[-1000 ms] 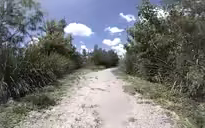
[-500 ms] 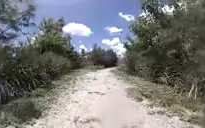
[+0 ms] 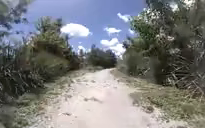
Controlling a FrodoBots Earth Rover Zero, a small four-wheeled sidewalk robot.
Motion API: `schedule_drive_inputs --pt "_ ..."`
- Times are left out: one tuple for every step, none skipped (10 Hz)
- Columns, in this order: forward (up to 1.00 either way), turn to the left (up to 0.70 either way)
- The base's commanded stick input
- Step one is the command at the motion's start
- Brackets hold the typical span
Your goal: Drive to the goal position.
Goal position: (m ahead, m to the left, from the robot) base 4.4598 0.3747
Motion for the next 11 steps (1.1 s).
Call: schedule_drive_inputs --pt "0.7 0.0" --pt "0.7 0.0" --pt "0.7 0.0" --pt "0.7 0.0" --pt "0.7 0.0" --pt "0.7 0.0" --pt "0.7 0.0" --pt "0.7 0.0" --pt "0.7 0.0" --pt "0.7 0.0" --pt "0.7 0.0"
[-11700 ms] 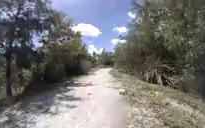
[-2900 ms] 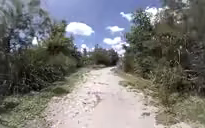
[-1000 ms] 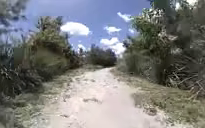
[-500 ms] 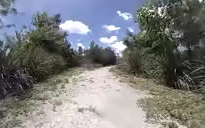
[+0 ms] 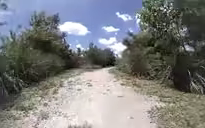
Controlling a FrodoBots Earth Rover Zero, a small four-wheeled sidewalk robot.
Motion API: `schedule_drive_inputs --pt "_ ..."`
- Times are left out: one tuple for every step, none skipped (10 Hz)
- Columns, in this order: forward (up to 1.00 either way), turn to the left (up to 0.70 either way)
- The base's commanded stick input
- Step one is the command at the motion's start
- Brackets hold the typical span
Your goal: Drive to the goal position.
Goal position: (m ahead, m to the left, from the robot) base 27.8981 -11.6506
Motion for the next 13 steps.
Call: schedule_drive_inputs --pt "0.7 0.0" --pt "0.7 0.0" --pt "0.7 0.0" --pt "0.7 0.0" --pt "0.7 0.0" --pt "0.7 0.0" --pt "0.7 0.0" --pt "0.7 0.0" --pt "0.7 0.0" --pt "0.7 0.0" --pt "0.7 0.0" --pt "0.7 0.0" --pt "0.7 0.0"
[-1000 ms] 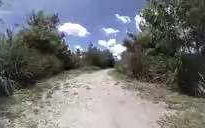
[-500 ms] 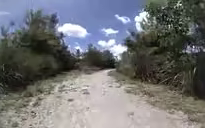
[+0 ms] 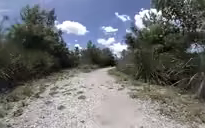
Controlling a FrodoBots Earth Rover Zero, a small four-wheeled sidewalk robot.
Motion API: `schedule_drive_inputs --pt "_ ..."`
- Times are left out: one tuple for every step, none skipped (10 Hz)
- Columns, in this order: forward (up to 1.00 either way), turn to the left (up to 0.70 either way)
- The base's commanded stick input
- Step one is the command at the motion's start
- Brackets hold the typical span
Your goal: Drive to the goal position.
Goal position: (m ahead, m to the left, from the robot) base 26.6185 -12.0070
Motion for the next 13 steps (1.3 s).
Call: schedule_drive_inputs --pt "0.7 0.04" --pt "0.7 0.31" --pt "0.7 0.35" --pt "0.7 0.08" --pt "0.7 0.0" --pt "0.7 0.0" --pt "0.7 0.0" --pt "0.7 0.0" --pt "0.7 0.0" --pt "0.7 0.0" --pt "0.7 0.0" --pt "0.7 0.0" --pt "0.7 0.0"
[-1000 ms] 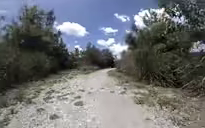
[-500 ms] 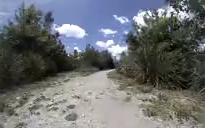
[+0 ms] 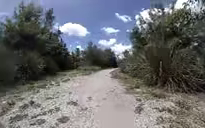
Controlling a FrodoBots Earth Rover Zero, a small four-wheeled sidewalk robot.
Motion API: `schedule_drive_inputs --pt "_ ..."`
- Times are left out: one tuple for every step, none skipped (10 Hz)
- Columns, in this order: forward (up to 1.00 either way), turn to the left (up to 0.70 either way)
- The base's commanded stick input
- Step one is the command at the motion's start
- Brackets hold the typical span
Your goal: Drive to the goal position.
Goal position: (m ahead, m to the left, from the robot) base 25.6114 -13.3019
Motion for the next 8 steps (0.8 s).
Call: schedule_drive_inputs --pt "0.7 0.0" --pt "0.7 0.0" --pt "0.7 0.0" --pt "0.7 0.0" --pt "0.7 0.0" --pt "0.7 0.0" --pt "0.7 0.0" --pt "0.7 0.0"
